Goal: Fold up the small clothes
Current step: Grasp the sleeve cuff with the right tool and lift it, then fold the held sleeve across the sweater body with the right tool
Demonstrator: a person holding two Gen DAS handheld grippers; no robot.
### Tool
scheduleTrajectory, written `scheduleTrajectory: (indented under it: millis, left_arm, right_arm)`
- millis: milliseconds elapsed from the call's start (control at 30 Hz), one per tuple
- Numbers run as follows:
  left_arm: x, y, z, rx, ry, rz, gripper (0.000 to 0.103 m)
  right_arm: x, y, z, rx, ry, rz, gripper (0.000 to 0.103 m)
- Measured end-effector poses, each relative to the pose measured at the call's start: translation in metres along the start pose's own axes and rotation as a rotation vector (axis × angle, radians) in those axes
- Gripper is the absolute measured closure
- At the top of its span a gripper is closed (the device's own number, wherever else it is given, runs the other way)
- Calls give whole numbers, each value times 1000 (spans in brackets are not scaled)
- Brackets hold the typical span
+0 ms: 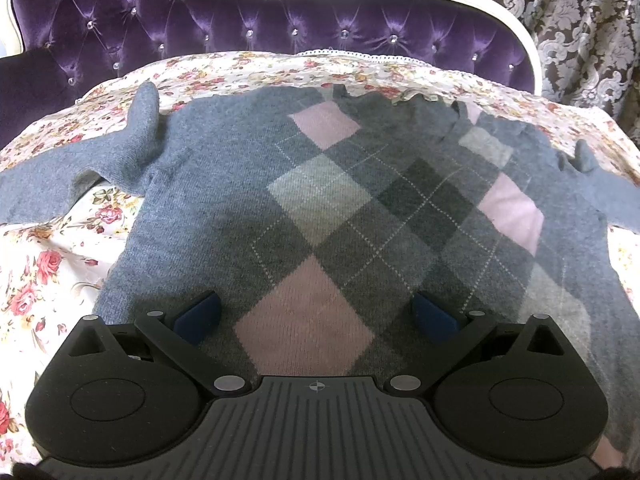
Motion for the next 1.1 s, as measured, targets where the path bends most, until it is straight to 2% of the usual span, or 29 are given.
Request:
scheduleTrajectory:
  millis: [133,267,433,500,667,767,900,1000,1067,1100]
  left_arm:
    - [-1,0,1,3,-4,4,0]
    - [-2,0,3,6,-12,8,0]
    - [-7,1,6,3,-46,18,1]
    - [-12,3,9,-5,-64,38,1]
    - [-35,6,27,3,-95,135,1]
    - [-48,9,39,27,-83,149,1]
    - [-65,14,49,49,-76,178,1]
    - [-75,19,53,63,-70,195,1]
    - [-80,23,54,69,-67,198,1]
    - [-84,26,54,74,-64,198,1]
  right_arm:
    - [-52,26,18,58,122,45,89]
    - [-126,47,43,112,304,93,89]
    - [-230,39,63,100,550,155,89]
    - [-273,20,65,60,646,172,89]
    - [-364,-54,61,-36,777,304,89]
    - [-402,-110,51,-98,811,367,89]
    - [-432,-176,50,-158,842,450,88]
    - [-438,-205,59,-160,845,491,77]
    - [-427,-208,66,-158,843,462,61]
    - [-420,-204,68,-154,838,436,57]
Point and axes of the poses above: each gripper's, at about its wrist camera, not at the fingertips, and z roughly against the way its jaws point, x to its right, y to its top, the point moved 1 cm from there along -z, roughly the way its jaws point, and after that the axes turned 12 degrees about x, right-handed, at the moved point
